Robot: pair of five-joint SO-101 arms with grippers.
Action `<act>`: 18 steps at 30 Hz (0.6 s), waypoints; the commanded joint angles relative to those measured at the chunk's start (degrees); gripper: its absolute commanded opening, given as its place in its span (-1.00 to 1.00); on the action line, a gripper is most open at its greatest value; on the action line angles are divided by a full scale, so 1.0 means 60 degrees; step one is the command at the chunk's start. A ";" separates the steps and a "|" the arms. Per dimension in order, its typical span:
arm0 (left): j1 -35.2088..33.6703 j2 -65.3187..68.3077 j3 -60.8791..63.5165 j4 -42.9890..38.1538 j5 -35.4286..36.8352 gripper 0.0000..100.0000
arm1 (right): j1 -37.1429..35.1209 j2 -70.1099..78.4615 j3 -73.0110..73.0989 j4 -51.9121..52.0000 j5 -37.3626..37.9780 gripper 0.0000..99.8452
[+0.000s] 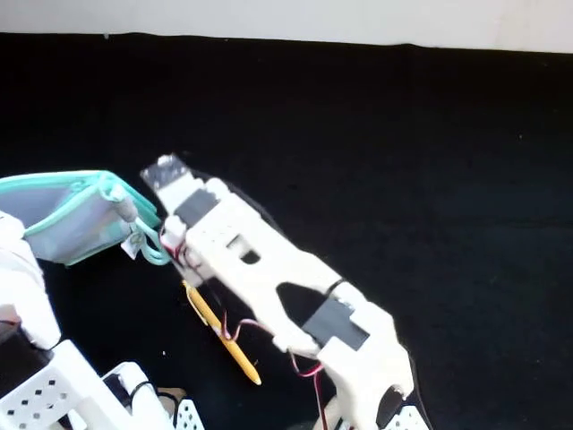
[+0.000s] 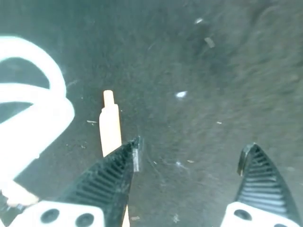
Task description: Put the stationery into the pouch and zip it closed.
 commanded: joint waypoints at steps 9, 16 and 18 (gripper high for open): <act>-0.0769 0.0183 0.0183 -0.0161 0.0029 -0.99 | -0.1077 -0.0139 0.1531 -0.1663 -0.0864 -0.38; -0.0769 0.0183 0.0227 -0.0161 0.0015 -0.99 | -0.1136 -0.0095 0.1575 -0.2454 -0.0850 -0.38; -0.0769 0.0183 0.0242 -0.0161 0.0000 -0.99 | -0.1136 -0.0154 0.1531 -0.2278 -0.0850 -0.38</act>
